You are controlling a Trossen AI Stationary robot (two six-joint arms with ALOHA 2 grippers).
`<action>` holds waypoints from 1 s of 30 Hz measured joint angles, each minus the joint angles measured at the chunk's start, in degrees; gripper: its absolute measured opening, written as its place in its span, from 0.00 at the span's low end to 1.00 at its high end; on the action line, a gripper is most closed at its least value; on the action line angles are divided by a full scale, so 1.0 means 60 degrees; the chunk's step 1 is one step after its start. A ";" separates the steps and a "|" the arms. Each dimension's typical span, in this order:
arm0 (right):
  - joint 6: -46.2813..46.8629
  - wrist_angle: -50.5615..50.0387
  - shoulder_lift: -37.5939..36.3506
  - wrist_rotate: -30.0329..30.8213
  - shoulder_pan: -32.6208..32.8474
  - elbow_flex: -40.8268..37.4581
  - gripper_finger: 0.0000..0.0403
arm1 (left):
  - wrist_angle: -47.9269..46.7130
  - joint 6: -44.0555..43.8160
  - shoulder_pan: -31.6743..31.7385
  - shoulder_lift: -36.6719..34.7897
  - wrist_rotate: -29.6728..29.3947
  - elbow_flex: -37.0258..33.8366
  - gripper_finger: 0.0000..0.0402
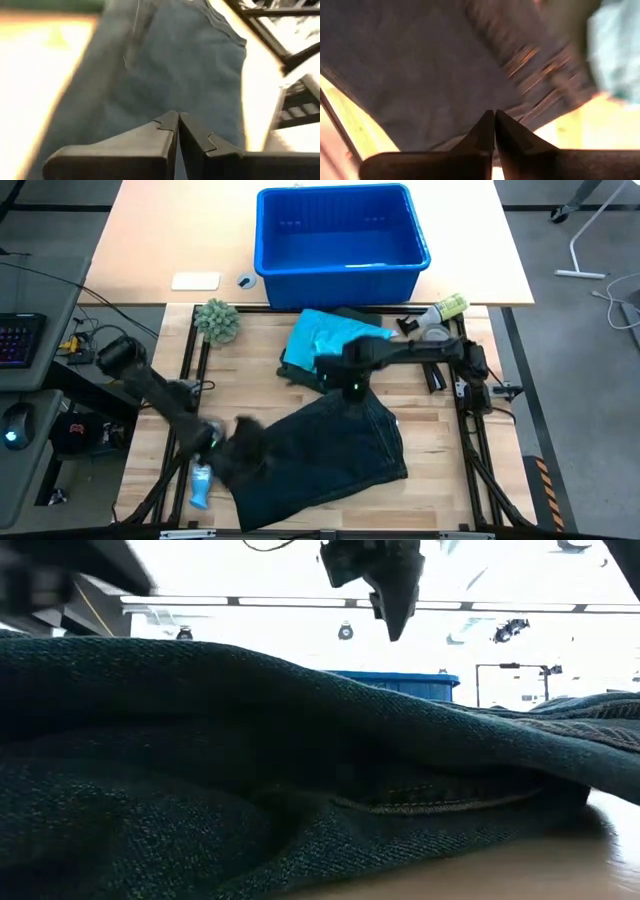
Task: Fold laundry
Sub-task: Fold the black pants
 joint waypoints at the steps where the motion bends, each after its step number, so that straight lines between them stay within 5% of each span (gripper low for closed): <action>1: 0.0132 0.0108 0.0000 -0.0153 0.0129 -0.0379 0.00 | 0.0048 -0.0807 -0.0311 0.0227 -0.0070 0.0000 0.00; 8: 0.1837 0.2714 -0.0943 -0.1649 0.0894 -0.3953 0.00 | -0.0382 -0.3409 -0.1161 0.2280 0.1276 0.1274 0.00; 14: 0.4088 0.4877 -0.2428 -0.1674 0.1197 -0.5844 0.00 | -0.2950 -0.6325 -0.1475 0.3170 0.1231 0.2599 0.00; 24: 0.6951 0.7485 -0.2514 -0.0464 0.1371 -0.7980 0.00 | -0.4402 -0.6390 -0.1072 0.3762 0.2180 0.2510 0.00; 30: 0.7962 0.7804 -0.2554 -0.0538 0.1565 -0.9031 0.00 | -0.4346 -0.5641 -0.0344 0.4041 0.2861 0.1365 0.00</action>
